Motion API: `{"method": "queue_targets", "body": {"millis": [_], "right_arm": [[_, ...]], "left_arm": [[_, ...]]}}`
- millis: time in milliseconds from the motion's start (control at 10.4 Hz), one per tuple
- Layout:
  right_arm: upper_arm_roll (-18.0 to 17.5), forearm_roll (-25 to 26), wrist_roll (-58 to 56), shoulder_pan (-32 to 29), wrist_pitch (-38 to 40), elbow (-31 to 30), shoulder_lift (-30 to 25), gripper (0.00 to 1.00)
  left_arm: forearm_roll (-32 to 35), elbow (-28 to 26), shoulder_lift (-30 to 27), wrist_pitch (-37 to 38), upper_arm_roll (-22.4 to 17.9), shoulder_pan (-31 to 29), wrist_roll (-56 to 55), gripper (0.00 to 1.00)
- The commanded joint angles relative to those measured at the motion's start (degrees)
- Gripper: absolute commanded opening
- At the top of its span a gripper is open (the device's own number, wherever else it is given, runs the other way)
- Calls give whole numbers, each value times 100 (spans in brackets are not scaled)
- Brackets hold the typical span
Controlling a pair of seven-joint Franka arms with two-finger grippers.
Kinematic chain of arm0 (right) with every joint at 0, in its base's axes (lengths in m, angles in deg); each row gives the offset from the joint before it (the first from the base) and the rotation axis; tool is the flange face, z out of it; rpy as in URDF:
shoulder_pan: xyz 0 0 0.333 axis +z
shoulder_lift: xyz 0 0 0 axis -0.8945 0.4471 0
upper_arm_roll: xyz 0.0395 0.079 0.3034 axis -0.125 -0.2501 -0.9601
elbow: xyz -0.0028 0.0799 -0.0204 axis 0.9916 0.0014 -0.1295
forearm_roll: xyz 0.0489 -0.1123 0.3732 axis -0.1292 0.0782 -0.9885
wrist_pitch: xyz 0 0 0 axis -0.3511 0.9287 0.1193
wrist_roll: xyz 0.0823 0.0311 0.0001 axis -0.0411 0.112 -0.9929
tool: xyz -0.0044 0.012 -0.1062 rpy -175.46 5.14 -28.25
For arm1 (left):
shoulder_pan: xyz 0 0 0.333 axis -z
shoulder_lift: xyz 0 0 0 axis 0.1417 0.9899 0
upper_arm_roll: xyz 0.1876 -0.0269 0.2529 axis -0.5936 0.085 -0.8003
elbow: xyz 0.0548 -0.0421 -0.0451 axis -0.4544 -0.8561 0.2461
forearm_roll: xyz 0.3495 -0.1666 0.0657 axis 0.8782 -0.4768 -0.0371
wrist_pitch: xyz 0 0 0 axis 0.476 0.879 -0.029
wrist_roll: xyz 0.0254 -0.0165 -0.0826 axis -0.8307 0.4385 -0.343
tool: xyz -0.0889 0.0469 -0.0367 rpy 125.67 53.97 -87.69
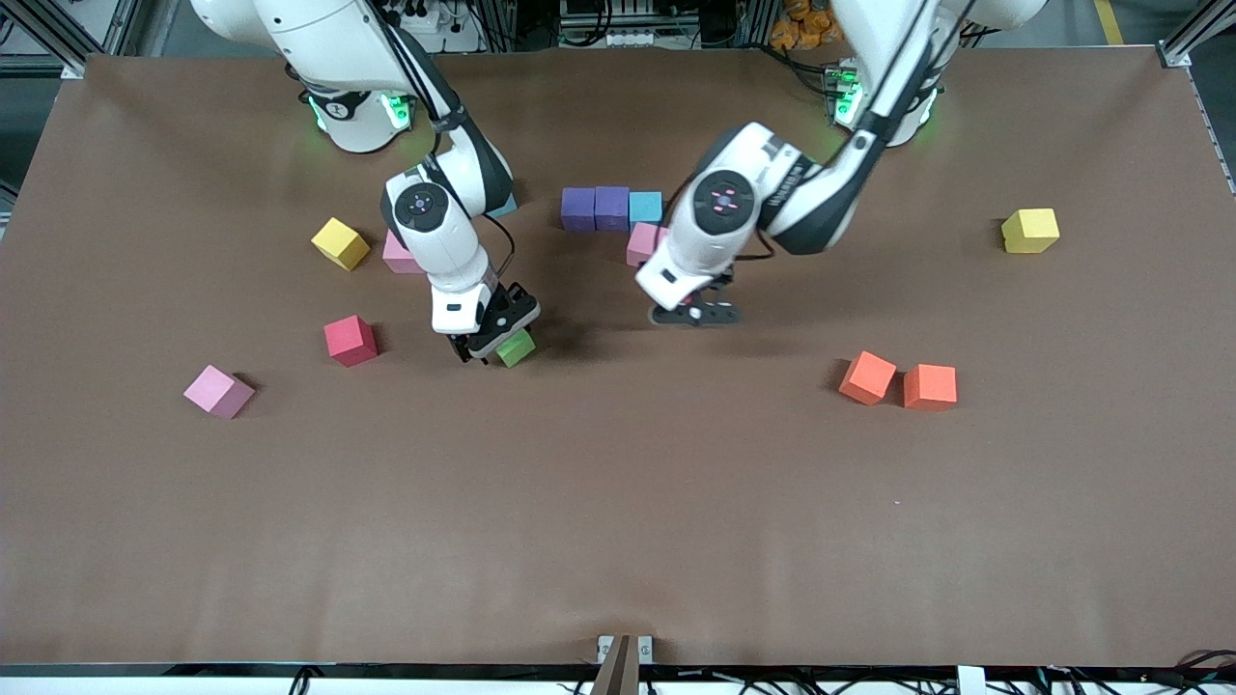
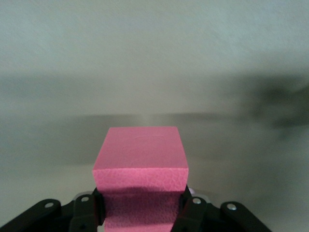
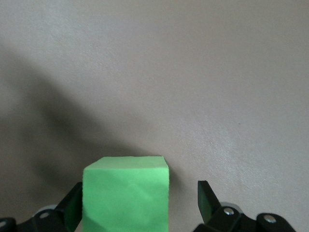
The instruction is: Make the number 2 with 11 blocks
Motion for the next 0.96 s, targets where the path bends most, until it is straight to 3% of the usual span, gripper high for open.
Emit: {"method": "queue_targets", "body": {"millis": [0, 96, 193, 867], "right_arm": [[-145, 19, -9, -257, 9, -169, -261, 23], [-162, 19, -44, -432, 96, -169, -340, 7], [-154, 19, -70, -486, 140, -160, -376, 3], [-136, 19, -914, -1426, 1116, -90, -955, 2]], "left_arm": [[-127, 316, 331, -92, -48, 300, -515, 5], [-84, 325, 437, -223, -48, 423, -779, 5], [-66, 325, 533, -311, -48, 468, -868, 5], [214, 518, 886, -418, -39, 653, -668, 5]]}}
